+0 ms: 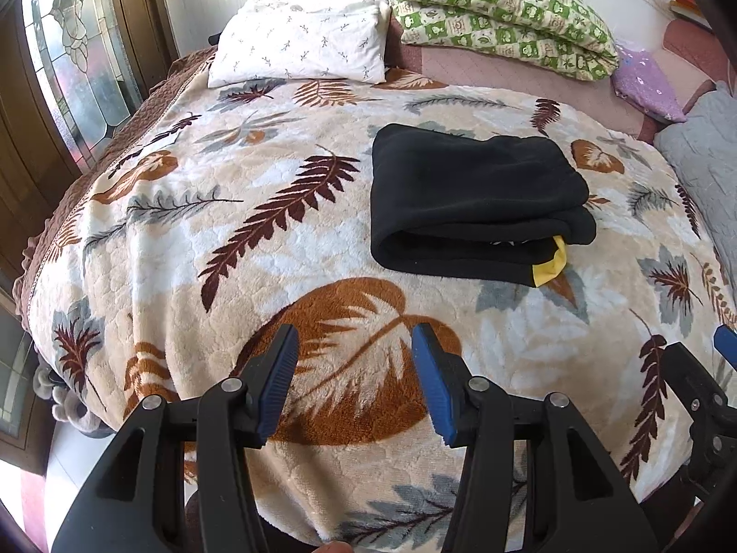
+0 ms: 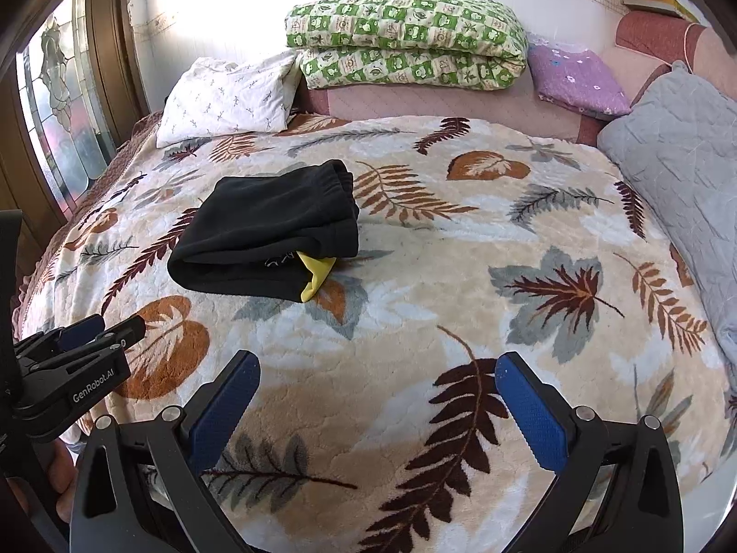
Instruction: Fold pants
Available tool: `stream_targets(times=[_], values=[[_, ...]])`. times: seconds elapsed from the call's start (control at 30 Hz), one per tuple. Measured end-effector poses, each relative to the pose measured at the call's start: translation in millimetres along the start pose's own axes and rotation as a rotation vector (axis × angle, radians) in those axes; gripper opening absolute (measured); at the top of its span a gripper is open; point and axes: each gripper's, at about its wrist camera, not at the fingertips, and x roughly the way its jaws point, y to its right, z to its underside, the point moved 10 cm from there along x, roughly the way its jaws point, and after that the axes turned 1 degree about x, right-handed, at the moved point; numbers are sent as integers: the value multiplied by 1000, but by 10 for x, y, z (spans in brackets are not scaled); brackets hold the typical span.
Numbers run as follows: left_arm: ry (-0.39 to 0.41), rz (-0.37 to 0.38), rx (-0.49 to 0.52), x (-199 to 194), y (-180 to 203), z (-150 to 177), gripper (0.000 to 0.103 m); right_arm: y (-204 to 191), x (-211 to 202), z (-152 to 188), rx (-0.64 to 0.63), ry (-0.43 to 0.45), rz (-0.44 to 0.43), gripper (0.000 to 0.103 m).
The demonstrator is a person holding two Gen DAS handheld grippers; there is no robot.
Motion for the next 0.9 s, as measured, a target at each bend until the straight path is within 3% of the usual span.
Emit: stream_targets(times=[0.47, 0.9], values=[[43, 21, -15, -173, 52, -103, 50, 29, -118, -92, -4, 39, 6, 103], [33, 52, -31, -200, 75, -102, 50, 44, -152, -102, -6, 38, 6, 103]])
